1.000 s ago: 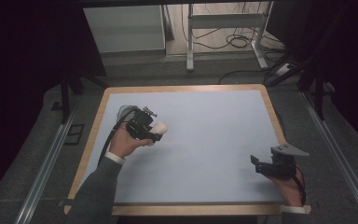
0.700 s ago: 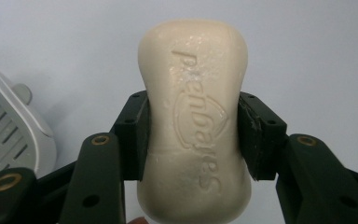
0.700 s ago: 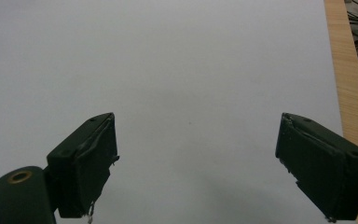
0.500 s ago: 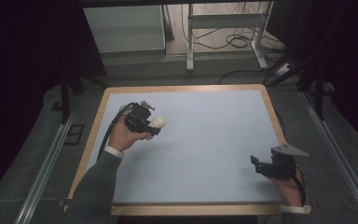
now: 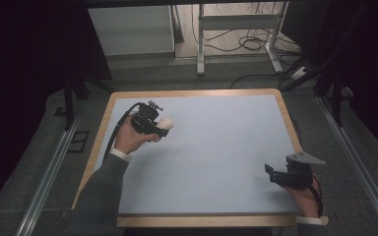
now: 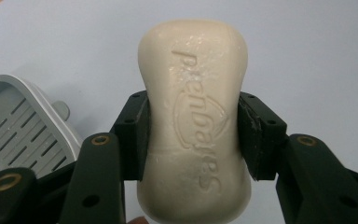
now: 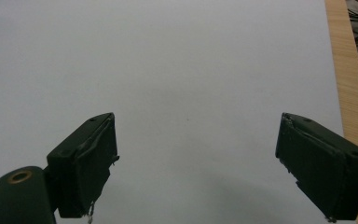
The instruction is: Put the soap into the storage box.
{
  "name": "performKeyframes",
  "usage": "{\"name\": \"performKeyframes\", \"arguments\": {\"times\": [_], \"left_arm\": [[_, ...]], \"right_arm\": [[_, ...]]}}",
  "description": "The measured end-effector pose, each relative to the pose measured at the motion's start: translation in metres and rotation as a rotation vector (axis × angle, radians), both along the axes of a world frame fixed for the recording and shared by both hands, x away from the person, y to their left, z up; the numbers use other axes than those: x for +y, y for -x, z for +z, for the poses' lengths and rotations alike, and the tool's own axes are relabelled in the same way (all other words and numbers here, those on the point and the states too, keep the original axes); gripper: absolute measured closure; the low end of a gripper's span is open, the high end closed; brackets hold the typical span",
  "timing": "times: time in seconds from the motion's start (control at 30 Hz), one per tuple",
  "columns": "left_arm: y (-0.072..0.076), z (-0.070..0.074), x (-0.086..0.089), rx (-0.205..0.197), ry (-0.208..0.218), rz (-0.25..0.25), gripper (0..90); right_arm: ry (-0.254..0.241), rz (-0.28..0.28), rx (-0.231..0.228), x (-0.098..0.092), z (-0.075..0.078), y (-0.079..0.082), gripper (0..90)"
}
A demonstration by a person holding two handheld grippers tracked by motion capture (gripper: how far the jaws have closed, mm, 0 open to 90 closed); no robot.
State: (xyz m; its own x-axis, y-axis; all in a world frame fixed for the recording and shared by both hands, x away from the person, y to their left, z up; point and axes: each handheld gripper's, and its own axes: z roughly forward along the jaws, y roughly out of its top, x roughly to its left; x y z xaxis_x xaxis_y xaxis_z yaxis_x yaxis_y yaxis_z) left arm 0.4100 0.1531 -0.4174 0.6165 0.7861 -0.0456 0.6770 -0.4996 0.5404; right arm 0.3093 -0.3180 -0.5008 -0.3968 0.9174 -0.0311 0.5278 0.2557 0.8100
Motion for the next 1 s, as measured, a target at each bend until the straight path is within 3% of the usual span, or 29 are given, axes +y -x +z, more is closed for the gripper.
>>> {"name": "performKeyframes", "arguments": {"times": [0.27, 1.0], "left_arm": [[-0.007, 0.007, 0.01, -0.017, 0.003, 0.032, 49.7], [-0.027, 0.007, 0.026, 0.0, -0.002, 0.097, 49.7]], "right_arm": [[0.0, -0.007, 0.004, -0.002, 0.0, 0.0, 12.3], [-0.003, -0.008, 0.006, -0.002, -0.001, 0.0, 12.3]]}}
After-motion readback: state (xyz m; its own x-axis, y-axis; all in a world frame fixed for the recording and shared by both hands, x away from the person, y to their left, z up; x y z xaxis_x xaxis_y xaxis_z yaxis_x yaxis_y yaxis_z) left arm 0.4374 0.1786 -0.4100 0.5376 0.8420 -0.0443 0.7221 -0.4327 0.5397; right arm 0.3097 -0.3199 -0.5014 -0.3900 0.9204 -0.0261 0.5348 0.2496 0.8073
